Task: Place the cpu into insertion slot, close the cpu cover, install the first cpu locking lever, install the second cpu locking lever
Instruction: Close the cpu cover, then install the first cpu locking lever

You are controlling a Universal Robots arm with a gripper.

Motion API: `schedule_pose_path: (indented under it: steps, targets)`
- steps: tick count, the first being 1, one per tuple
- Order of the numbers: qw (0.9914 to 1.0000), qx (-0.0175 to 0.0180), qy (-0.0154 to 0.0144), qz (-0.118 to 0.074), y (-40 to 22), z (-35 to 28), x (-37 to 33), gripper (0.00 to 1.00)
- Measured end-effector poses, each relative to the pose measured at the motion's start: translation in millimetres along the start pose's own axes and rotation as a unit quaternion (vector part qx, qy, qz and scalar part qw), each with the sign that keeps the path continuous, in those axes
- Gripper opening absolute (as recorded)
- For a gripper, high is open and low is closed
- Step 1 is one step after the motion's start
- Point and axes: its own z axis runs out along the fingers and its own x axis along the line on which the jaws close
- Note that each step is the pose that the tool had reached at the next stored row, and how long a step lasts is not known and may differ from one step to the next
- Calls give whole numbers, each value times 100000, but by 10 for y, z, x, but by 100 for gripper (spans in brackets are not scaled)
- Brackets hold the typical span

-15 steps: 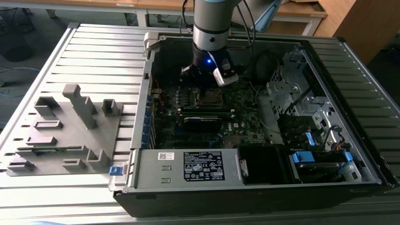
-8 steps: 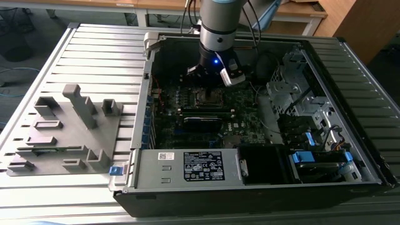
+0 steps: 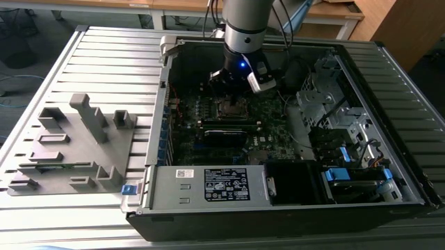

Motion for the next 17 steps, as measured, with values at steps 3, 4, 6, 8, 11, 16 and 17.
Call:
schedule_pose_path:
  steps: [3,4,6,8,11,16,17]
  targets:
    - [100000,-6,-1,1,1,-18,0,11]
    - [100000,-16,-7,-3,1,-17,0,11]
    - [100000,1,1,-2,3,-97,0,11]
    - [100000,1,1,-2,3,-99,0,11]
    - [100000,2,1,-1,3,-100,0,11]
    - [100000,12,6,-2,3,-108,0,11]
    - [100000,15,8,-1,3,-110,0,11]
